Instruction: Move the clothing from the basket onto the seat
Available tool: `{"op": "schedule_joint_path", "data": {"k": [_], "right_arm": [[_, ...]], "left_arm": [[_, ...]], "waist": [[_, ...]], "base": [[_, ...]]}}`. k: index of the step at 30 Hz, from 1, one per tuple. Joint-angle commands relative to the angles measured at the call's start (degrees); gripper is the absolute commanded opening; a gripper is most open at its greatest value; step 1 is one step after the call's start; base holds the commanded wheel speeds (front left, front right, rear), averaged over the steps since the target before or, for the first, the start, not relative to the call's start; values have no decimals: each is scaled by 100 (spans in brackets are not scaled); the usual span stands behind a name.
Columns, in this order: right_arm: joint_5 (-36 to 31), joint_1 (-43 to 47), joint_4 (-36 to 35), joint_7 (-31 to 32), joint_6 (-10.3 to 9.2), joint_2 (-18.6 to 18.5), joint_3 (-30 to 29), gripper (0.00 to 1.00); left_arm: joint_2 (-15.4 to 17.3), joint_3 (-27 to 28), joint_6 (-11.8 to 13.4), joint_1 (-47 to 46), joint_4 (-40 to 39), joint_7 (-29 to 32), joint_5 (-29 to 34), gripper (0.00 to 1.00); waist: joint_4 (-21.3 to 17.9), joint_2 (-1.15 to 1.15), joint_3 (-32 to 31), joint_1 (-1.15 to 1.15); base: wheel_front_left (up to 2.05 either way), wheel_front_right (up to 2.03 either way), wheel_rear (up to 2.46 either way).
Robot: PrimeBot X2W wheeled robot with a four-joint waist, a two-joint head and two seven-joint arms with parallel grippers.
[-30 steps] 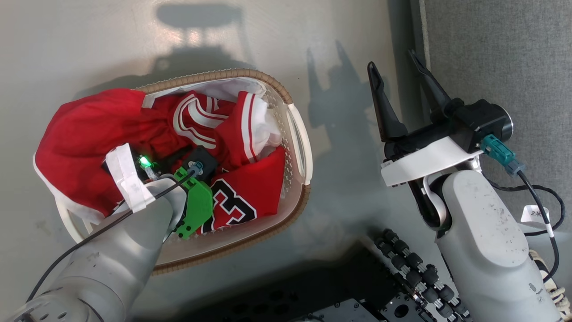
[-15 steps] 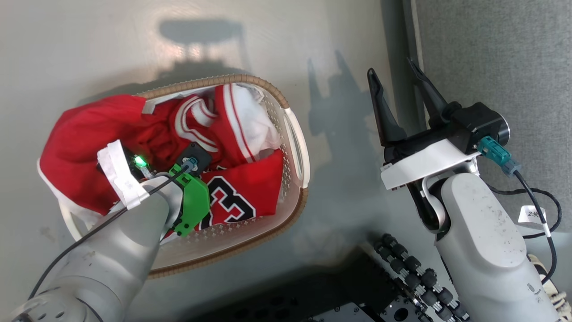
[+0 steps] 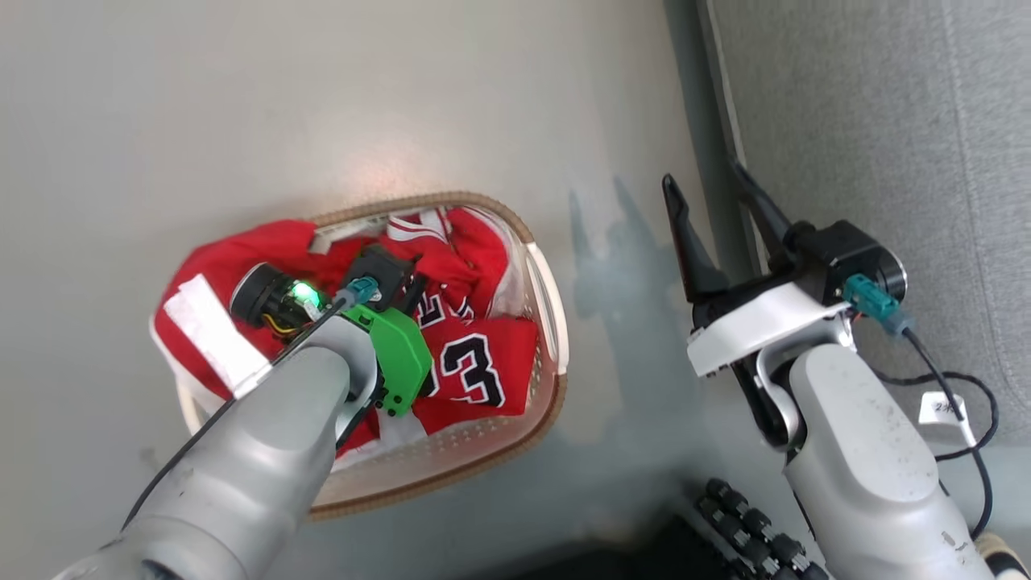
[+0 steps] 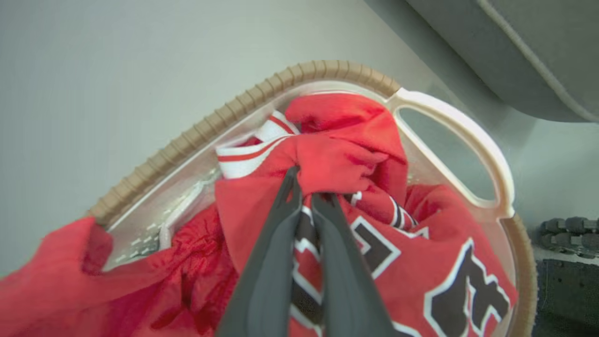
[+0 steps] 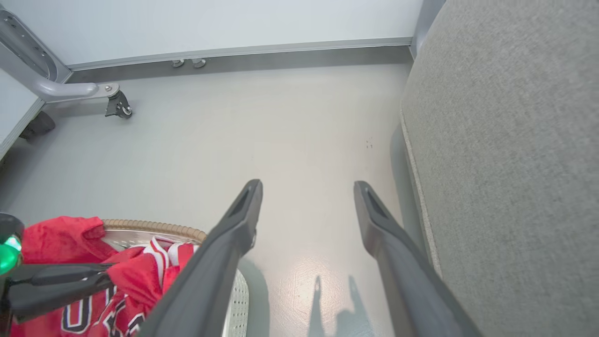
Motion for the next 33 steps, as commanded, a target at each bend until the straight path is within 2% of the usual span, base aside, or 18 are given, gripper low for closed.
{"op": "schedule_joint_path", "data": {"k": [1, 10, 20, 28, 33], "right_arm": [[-28, 108, 58, -27, -4, -19, 9, 100], [-10, 353, 349, -27, -4, -21, 115, 100], [-15, 792, 443, -27, -4, -56, 183, 100], [-30, 1229, 329, -27, -4, -72, 193, 100], [37, 1466, 399, -27, -4, -71, 252, 100]], "left_arm": [[96, 137, 15, 176, -155, -16, 19, 0], [166, 1299, 35, 958, -1219, -12, 345, 0], [-50, 2573, -10, 1982, -2128, -13, 880, 0], [-223, 3280, -38, 2515, -2742, -12, 1189, 0], [-304, 3507, -46, 2741, -3155, -13, 1250, 0]], "waist": [[213, 0, -552, 0], [451, 0, -1477, 0], [660, 0, -2534, 0], [739, 0, -3188, 0], [771, 0, -3538, 0]], "base": [[0, 0, 0], [0, 0, 0], [0, 0, 0], [0, 0, 0], [0, 0, 0]]}}
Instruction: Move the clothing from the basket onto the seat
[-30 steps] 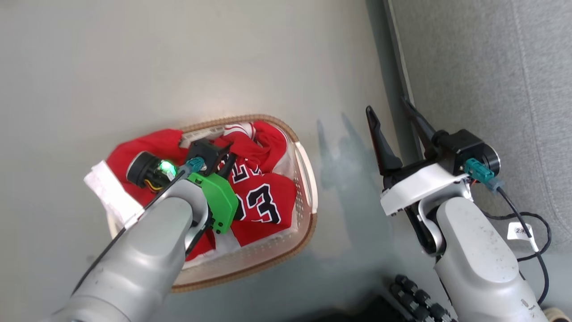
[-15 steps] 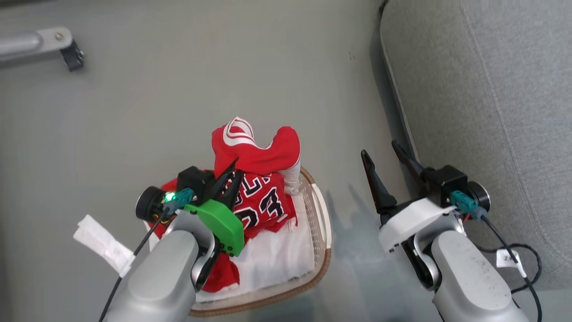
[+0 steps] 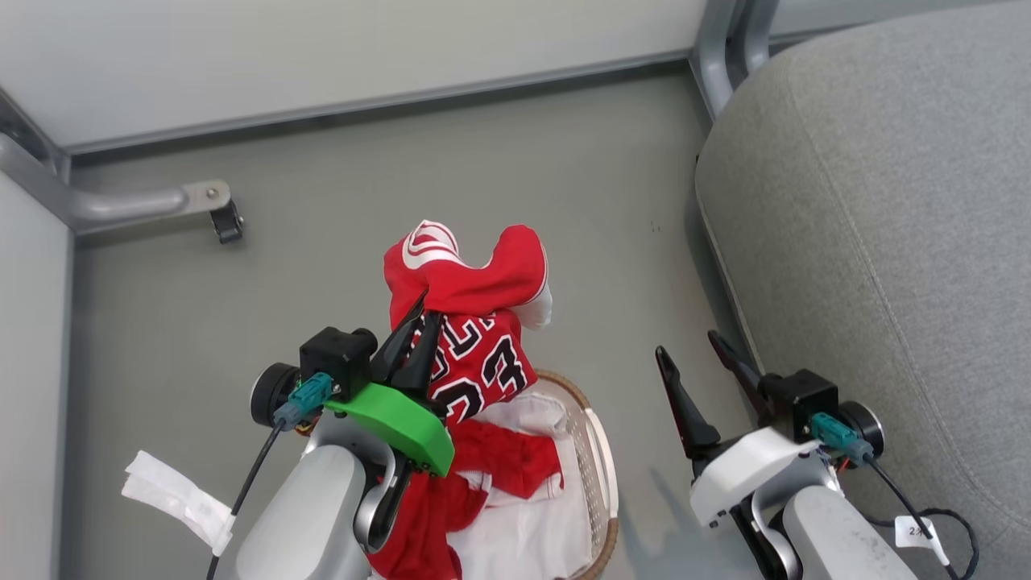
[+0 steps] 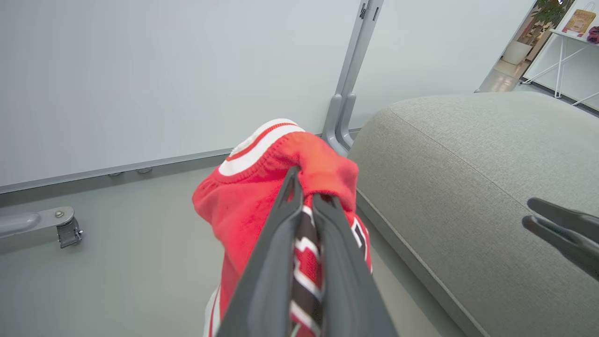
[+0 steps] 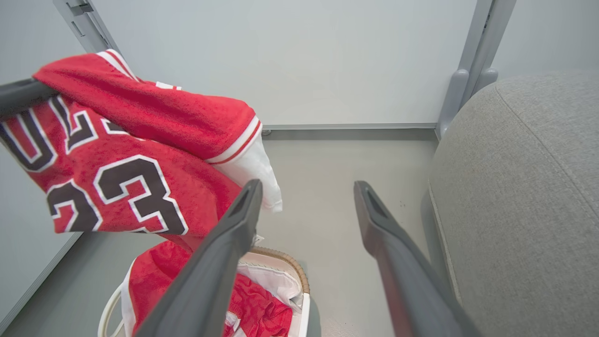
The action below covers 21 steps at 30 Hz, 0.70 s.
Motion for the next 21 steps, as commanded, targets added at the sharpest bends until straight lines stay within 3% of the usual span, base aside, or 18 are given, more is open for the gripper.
{"op": "schedule_joint_path", "data": {"k": [1, 13, 21], "right_arm": [[61, 126, 34, -27, -4, -40, 19, 100], [196, 490, 123, -27, -4, -67, 92, 100], [262, 545, 177, -27, -4, -78, 156, 100]], "left_arm": [[-15, 50, -25, 110, -131, -5, 27, 0], [-103, 282, -27, -114, -1384, -5, -152, 0], [-127, 304, -23, -226, -1742, -5, -209, 0]], "waist": [[114, 0, -438, 1], [155, 0, -904, 1], [148, 0, -956, 1]], "base": [[0, 0, 0], [0, 0, 0], [0, 0, 0]]}}
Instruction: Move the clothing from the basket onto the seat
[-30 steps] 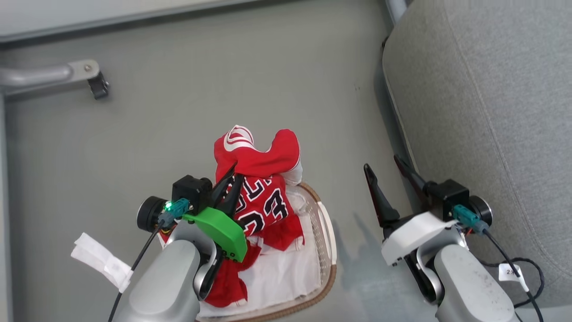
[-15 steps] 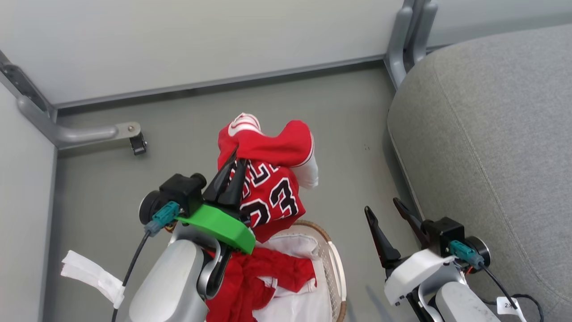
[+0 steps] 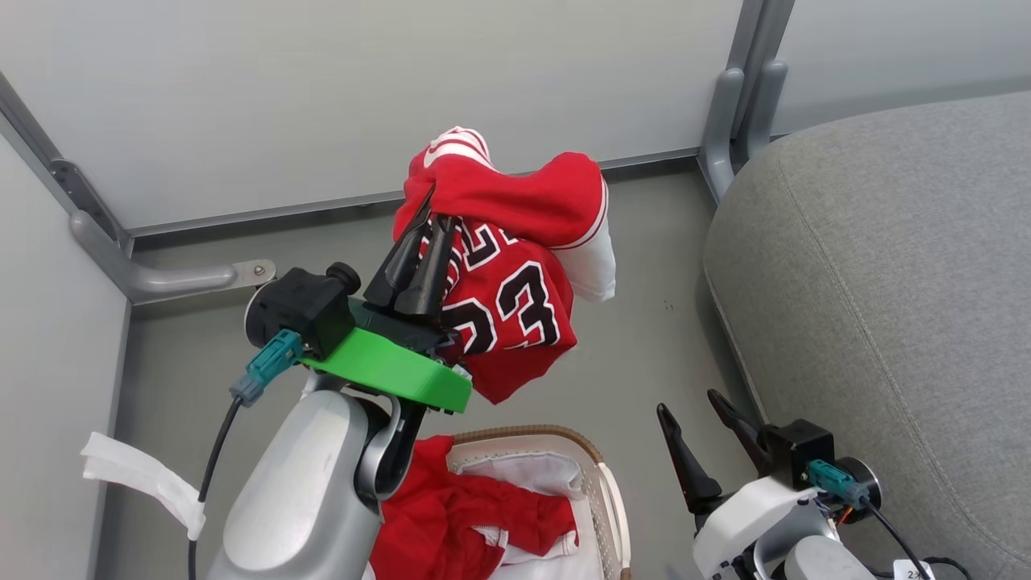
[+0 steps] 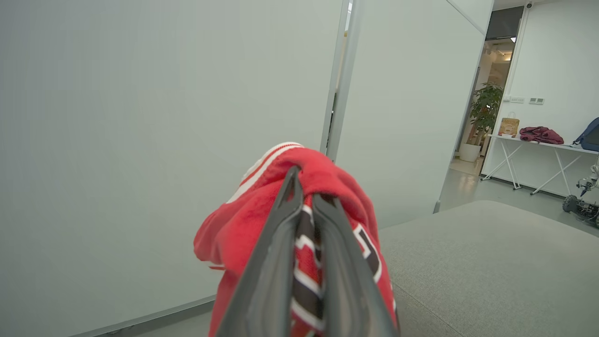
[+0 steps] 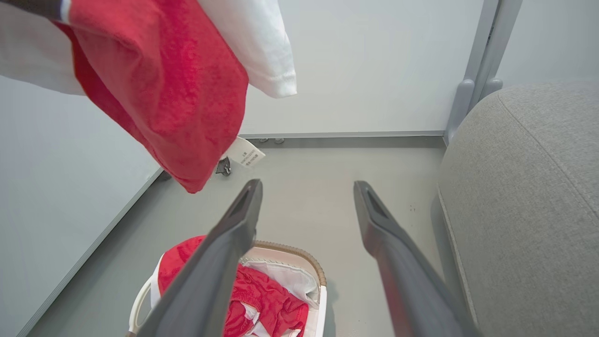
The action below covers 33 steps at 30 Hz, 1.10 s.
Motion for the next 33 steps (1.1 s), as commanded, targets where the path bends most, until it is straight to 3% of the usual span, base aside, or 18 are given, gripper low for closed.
{"op": "schedule_joint_path", "data": {"k": [1, 6, 14, 19, 28, 33], "right_arm": [[17, 23, -2, -27, -4, -33, 35, 100], [-109, -238, -287, -27, -4, -42, 266, 100], [-64, -1009, -778, -27, -5, -94, 1474, 100], [-227, -1564, -629, -27, -5, -122, 2097, 100], [-638, -2054, 51, -27, -5, 51, 2022, 100], [-465, -2291, 269, -27, -5, 71, 2136, 100]], "left_arm": [[1, 22, -18, -85, -33, -5, -51, 0], [-10, -32, -18, -80, -51, -4, -87, 0], [-16, -148, -18, -116, -39, -4, -139, 0], [-17, -244, -18, -139, -11, -4, -219, 0], [-19, -608, -18, -129, -39, -4, -520, 0], [-15, -951, -18, -169, -100, -4, -750, 0]], "waist": [[-6, 0, 3, 1], [-10, 0, 40, 1], [18, 0, 105, 1], [76, 0, 122, 1], [235, 0, 95, 1], [365, 0, 95, 1]], "base": [[0, 0, 0], [0, 0, 0], [0, 0, 0], [0, 0, 0], [0, 0, 0], [0, 0, 0]]}}
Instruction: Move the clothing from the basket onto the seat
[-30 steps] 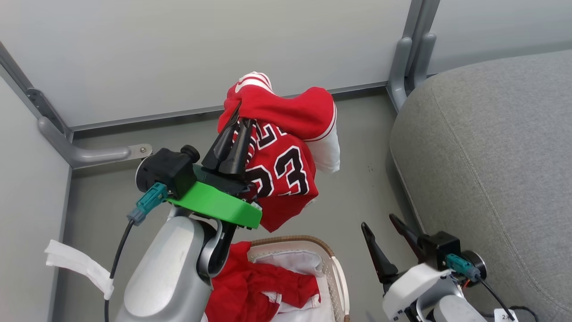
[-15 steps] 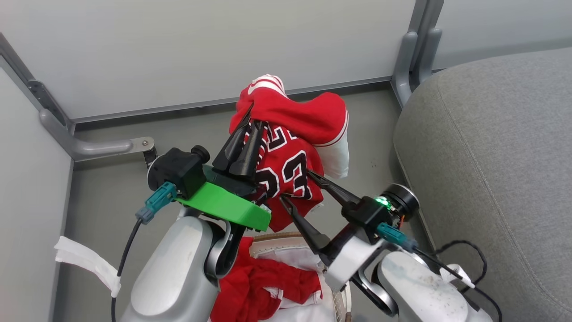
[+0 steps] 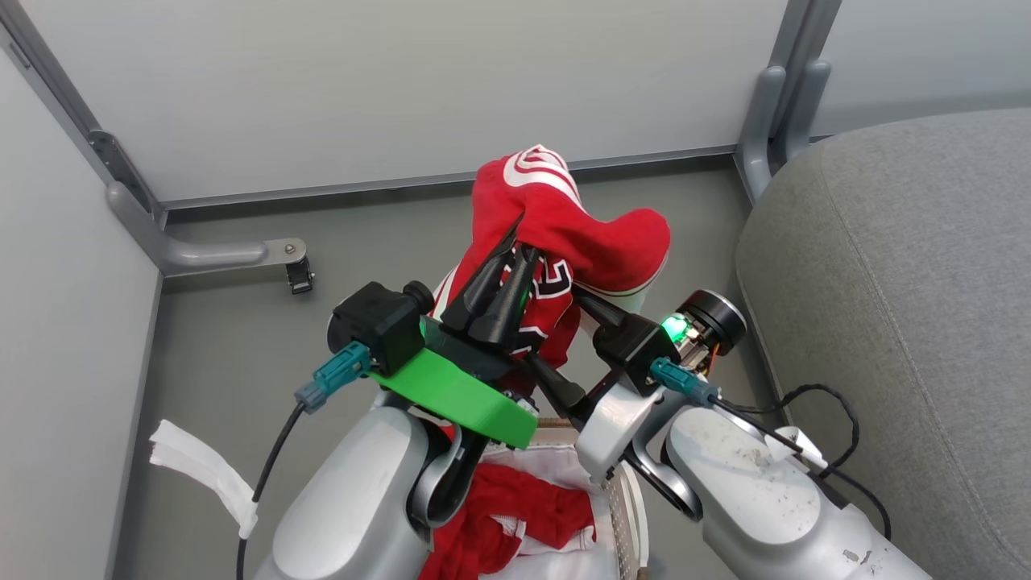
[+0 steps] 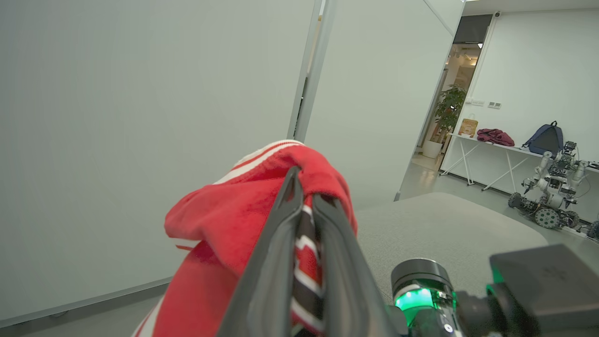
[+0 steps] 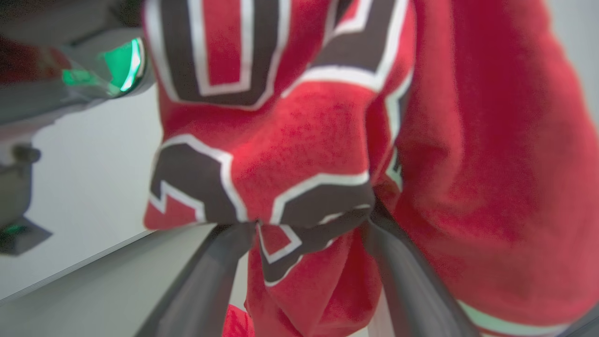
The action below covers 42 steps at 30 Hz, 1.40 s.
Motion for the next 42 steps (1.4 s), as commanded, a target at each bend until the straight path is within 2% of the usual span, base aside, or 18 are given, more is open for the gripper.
{"op": "schedule_joint_path", "data": {"k": [1, 10, 11, 12, 13, 14, 15, 27, 29, 30, 37, 42], "right_arm": [[75, -113, 34, -27, -6, -12, 31, 100], [410, -464, 450, -27, -6, -9, 0, 100], [460, -473, 478, -27, -6, -9, -18, 95], [483, -486, 502, -27, -6, -9, -34, 48], [531, -483, 509, -27, -6, -9, -27, 36], [576, -482, 502, -27, -6, -8, -9, 5], [605, -489, 507, -27, -6, -10, -4, 0], [757, -514, 431, -27, -6, -10, -105, 0], [722, -505, 401, -27, -6, -11, -155, 0], [699, -487, 382, -27, -6, -9, -185, 0], [550, -306, 298, -27, -6, -11, -447, 0], [402, -170, 188, -27, -6, -10, -702, 0]], "left_arm": [[12, -70, -18, -96, -22, -4, -113, 0], [12, -440, -19, -138, -41, -3, -368, 0], [12, -452, -19, -133, -44, -3, -392, 0], [12, -467, -19, -134, -45, -3, -407, 0], [12, -470, -19, -133, -46, -3, -431, 0], [12, -468, -19, -123, -49, -3, -458, 0], [12, -475, -19, -117, -49, -3, -459, 0], [13, -285, -19, -85, -39, -2, -257, 0], [14, -258, -19, -32, -1, 0, -209, 43], [13, -242, -19, -26, 12, 0, -158, 100], [13, -67, -16, 29, 99, 1, 179, 100], [15, 95, -17, 141, 162, 0, 422, 100]], "waist": [[72, 0, 3, 0], [347, 0, -8, 0], [372, 0, -10, 0], [393, 0, -13, 0], [409, 0, -18, 0], [424, 0, -20, 0], [433, 0, -23, 0], [380, 0, 76, 0], [353, 0, 89, 0], [334, 0, 94, 0], [63, 0, 129, 0], [-397, 0, 172, 0]], "base": [[0, 0, 0], [0, 0, 0], [0, 0, 0], [0, 0, 0], [0, 0, 0], [0, 0, 0], [0, 0, 0], [0, 0, 0], [0, 0, 0], [0, 0, 0], [0, 0, 0], [0, 0, 0]]}}
